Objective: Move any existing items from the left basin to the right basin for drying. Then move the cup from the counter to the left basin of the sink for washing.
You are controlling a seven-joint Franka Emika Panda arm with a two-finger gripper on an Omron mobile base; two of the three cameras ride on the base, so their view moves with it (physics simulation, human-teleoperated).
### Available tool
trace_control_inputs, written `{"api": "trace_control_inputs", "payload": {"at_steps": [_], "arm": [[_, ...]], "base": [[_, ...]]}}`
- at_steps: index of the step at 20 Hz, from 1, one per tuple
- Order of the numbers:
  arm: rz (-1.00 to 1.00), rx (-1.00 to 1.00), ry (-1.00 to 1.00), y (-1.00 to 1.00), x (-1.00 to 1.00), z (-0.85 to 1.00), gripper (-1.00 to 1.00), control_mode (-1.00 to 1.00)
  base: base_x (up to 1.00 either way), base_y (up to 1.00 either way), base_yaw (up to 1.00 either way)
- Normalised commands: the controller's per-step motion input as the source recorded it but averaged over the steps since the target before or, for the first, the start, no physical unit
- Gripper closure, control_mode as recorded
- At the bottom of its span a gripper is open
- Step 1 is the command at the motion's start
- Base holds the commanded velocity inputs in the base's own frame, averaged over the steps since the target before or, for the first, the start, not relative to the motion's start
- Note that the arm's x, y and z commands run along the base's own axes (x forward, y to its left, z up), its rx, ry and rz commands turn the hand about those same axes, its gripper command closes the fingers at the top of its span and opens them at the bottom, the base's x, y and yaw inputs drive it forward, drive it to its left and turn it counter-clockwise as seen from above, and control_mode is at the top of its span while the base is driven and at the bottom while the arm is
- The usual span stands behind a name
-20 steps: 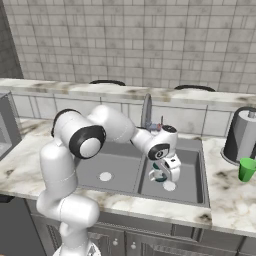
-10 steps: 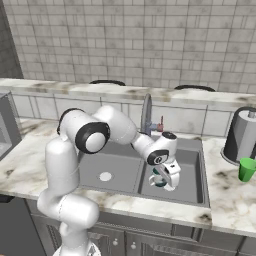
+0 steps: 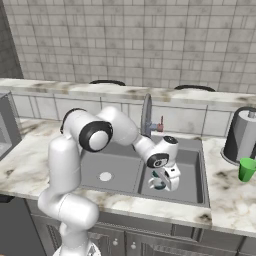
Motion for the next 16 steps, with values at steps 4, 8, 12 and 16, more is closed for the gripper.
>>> {"api": "trace_control_inputs", "payload": {"at_steps": [4,8,12,16], "arm": [[0.01,0.03,0.00,0.00,0.00,-0.19,1.00,-1.00],[0.01,0.02,0.00,0.00,0.00,-0.18,1.00,-1.00],[0.01,0.02,0.00,0.00,0.00,-0.16,1.00,-1.00],[0.00,0.01,0.00,0.00,0.00,-0.15,1.00,-1.00]], "base": [[0.00,0.00,0.00],[0.00,0.00,0.00],[0.00,0.00,0.00],[0.00,0.00,0.00]]}}
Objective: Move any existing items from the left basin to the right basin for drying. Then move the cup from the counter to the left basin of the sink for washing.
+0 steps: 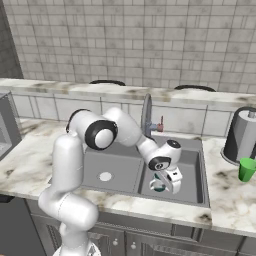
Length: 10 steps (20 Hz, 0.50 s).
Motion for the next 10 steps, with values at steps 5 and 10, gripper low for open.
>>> {"api": "trace_control_inputs", "payload": {"at_steps": [5,10], "arm": [[0.00,0.00,0.03,0.04,0.00,-0.08,-1.00,-1.00],[0.00,0.00,-0.03,0.00,-0.28,0.21,-1.00,-1.00]], "base": [[0.00,0.00,0.00],[0.00,0.00,0.00]]}}
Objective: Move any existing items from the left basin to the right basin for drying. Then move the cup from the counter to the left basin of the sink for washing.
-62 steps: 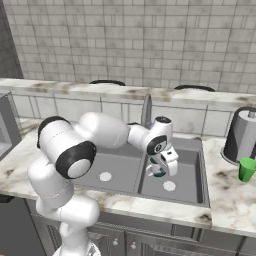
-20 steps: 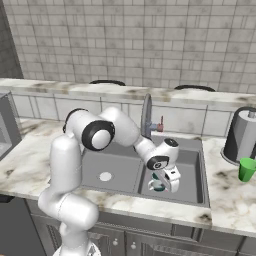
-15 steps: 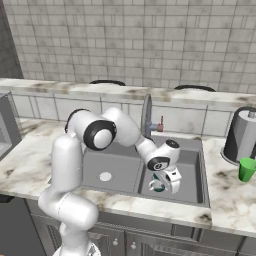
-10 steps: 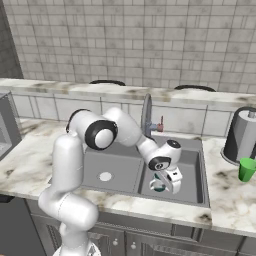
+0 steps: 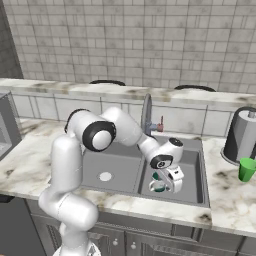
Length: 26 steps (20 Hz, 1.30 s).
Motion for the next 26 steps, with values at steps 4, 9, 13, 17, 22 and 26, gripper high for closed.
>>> {"api": "trace_control_inputs", "payload": {"at_steps": [4,9,13,17,22,26], "arm": [[0.00,0.00,-0.06,0.00,-0.48,0.39,-1.00,-1.00],[0.00,0.00,-0.05,0.00,-0.31,0.56,-1.00,-1.00],[0.00,0.00,-0.04,0.00,-0.09,0.61,-1.00,-1.00],[0.00,0.00,-0.02,0.00,-0.05,0.59,-1.00,-1.00],[0.00,-0.01,0.00,0.00,-0.12,0.45,-1.00,-1.00],[-0.01,-0.02,0.00,-0.12,-0.12,0.37,-1.00,-1.00]], "base": [[0.00,0.00,0.00],[0.00,0.00,0.00],[0.00,0.00,0.00],[0.00,0.00,0.00],[0.00,0.00,0.00],[0.00,0.00,0.00]]}}
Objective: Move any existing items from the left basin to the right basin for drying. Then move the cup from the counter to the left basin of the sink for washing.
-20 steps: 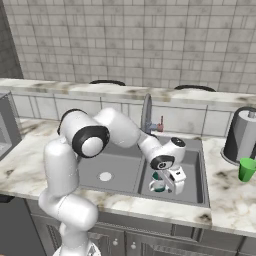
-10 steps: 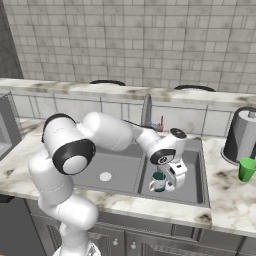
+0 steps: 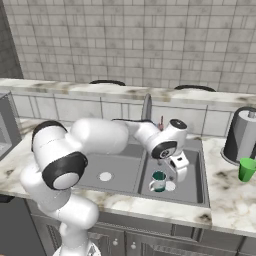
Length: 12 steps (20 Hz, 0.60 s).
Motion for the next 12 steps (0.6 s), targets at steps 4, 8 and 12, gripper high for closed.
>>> {"api": "trace_control_inputs", "payload": {"at_steps": [4,8,12], "arm": [[-0.03,-0.03,0.00,-0.17,-0.05,0.32,-1.00,-1.00],[-0.01,-0.02,0.00,-0.21,0.00,0.25,-1.00,-1.00],[-0.02,-0.02,0.00,-0.24,-0.03,0.16,-1.00,-1.00]], "base": [[0.00,0.00,0.00],[0.00,0.00,0.00],[0.00,0.00,0.00]]}}
